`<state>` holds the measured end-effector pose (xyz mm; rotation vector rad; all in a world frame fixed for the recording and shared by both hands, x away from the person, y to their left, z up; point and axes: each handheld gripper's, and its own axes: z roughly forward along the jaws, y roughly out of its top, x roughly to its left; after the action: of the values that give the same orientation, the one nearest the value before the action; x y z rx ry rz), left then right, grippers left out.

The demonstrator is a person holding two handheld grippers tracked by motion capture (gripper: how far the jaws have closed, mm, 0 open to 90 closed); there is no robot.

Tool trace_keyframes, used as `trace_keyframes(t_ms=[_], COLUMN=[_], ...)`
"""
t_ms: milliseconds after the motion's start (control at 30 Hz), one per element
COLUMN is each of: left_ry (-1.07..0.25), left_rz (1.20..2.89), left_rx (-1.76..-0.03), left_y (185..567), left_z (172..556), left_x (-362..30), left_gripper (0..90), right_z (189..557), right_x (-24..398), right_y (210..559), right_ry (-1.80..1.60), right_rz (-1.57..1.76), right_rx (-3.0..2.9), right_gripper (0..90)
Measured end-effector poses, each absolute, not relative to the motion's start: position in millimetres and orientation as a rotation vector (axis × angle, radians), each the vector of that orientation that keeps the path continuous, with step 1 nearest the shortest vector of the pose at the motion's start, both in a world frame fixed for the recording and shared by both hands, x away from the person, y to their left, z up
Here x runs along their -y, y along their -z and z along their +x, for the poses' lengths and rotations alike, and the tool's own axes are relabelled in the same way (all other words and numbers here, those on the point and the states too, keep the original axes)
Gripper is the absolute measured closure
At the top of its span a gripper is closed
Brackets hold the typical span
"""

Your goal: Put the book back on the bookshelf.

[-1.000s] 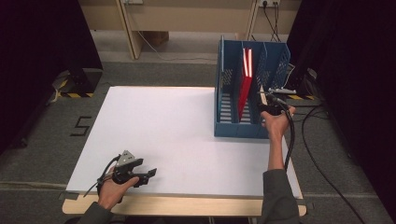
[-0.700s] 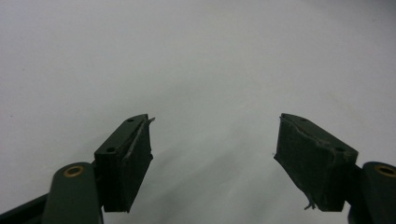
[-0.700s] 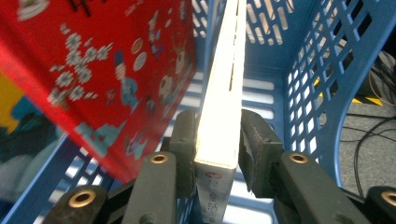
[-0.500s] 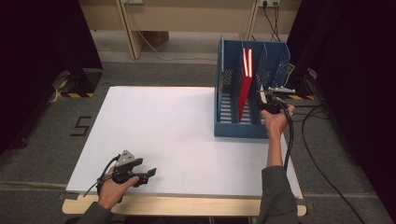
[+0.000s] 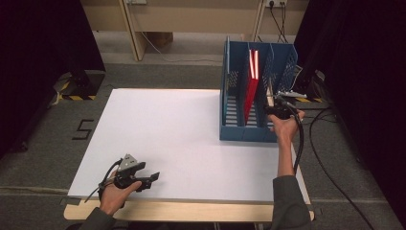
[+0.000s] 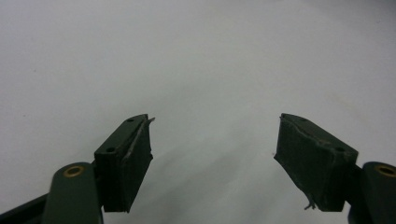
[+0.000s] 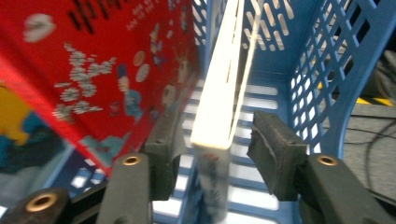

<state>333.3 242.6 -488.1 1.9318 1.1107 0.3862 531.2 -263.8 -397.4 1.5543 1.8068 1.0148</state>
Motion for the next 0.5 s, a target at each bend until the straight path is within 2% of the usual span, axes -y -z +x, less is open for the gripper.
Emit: trace_keyframes(t_ms=[100,500], left_ry=[-0.387,-0.387], left_rz=[1.937,1.937], left_rx=[-1.111,-1.111], left_y=[487.8,488.3], left_z=[333.1,332.9], left_x=[-242.1,-242.3], left_gripper=[25.9,25.7], right_z=[522.4,481.8], right_x=[263.3,262.3], right_y=[396.7,393.6], right_ry=[-1.019,-1.142], right_rz=[1.537,1.477], right_rx=[-1.805,-1.814], right_gripper=[46.9,40.2])
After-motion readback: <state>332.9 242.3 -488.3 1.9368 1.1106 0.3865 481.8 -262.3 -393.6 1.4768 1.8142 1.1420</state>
